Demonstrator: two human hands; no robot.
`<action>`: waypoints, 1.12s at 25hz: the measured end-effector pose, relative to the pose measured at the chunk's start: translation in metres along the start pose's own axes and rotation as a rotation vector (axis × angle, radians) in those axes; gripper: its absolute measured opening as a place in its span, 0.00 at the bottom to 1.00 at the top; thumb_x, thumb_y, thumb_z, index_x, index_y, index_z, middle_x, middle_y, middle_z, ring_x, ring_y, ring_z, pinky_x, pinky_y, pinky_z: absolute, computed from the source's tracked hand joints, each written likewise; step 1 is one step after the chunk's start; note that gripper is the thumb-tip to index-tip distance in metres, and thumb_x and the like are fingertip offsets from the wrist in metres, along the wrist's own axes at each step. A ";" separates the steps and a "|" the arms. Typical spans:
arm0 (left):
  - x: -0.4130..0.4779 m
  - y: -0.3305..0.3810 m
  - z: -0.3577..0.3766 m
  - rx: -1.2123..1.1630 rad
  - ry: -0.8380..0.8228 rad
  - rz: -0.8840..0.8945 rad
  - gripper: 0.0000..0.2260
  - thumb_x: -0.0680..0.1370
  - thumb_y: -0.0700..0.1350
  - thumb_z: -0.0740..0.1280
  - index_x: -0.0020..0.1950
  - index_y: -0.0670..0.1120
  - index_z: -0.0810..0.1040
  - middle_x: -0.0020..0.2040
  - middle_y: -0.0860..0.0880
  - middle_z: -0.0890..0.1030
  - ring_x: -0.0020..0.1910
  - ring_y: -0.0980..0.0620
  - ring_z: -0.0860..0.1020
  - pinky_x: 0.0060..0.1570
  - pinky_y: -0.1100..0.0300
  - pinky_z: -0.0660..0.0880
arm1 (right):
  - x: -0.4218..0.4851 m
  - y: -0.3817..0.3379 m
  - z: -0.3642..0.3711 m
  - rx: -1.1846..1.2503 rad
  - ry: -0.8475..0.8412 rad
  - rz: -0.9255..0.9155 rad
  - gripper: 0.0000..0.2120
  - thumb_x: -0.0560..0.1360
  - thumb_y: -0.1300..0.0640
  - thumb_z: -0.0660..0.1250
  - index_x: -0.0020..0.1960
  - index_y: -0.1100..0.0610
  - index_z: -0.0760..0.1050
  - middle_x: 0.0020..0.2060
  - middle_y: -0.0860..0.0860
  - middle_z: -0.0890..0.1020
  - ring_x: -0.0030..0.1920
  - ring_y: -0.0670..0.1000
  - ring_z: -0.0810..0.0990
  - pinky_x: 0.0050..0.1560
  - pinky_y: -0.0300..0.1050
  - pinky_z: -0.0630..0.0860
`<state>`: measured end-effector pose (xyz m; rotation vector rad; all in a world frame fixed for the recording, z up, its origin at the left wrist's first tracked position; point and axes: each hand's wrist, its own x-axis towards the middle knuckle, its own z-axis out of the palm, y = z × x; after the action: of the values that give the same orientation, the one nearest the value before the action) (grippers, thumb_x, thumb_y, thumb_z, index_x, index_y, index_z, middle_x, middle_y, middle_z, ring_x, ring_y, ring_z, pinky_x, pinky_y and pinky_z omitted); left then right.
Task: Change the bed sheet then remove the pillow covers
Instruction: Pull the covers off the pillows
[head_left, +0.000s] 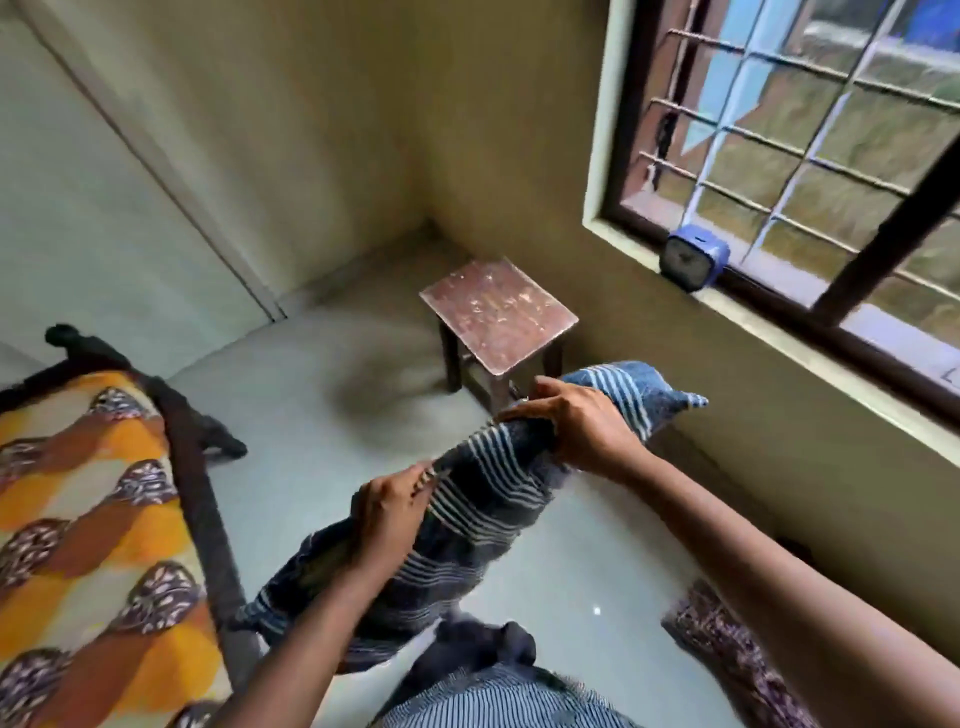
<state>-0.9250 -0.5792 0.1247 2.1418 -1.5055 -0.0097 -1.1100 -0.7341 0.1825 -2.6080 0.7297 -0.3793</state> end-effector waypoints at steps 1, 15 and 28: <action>0.011 -0.019 -0.014 0.065 0.049 -0.019 0.08 0.66 0.47 0.69 0.40 0.45 0.84 0.25 0.45 0.80 0.22 0.45 0.77 0.21 0.66 0.68 | 0.028 -0.008 0.009 0.023 -0.002 -0.032 0.24 0.60 0.59 0.68 0.56 0.47 0.81 0.38 0.50 0.76 0.37 0.55 0.79 0.32 0.42 0.67; 0.136 -0.278 -0.195 0.424 0.457 -0.411 0.17 0.58 0.35 0.80 0.45 0.45 0.84 0.32 0.46 0.83 0.28 0.48 0.79 0.30 0.64 0.74 | 0.385 -0.189 0.115 0.284 0.019 -0.422 0.26 0.63 0.66 0.75 0.59 0.51 0.79 0.38 0.48 0.76 0.35 0.51 0.77 0.36 0.41 0.73; 0.184 -0.477 -0.297 0.581 0.872 -0.844 0.10 0.69 0.42 0.66 0.47 0.42 0.82 0.42 0.43 0.83 0.42 0.42 0.80 0.48 0.55 0.63 | 0.574 -0.379 0.211 0.518 -0.138 -0.625 0.21 0.66 0.65 0.71 0.57 0.49 0.80 0.39 0.52 0.76 0.40 0.57 0.79 0.37 0.39 0.67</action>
<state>-0.3496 -0.5023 0.2367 2.5163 -0.0603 1.0128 -0.3953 -0.6849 0.2520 -2.2645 -0.2324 -0.4786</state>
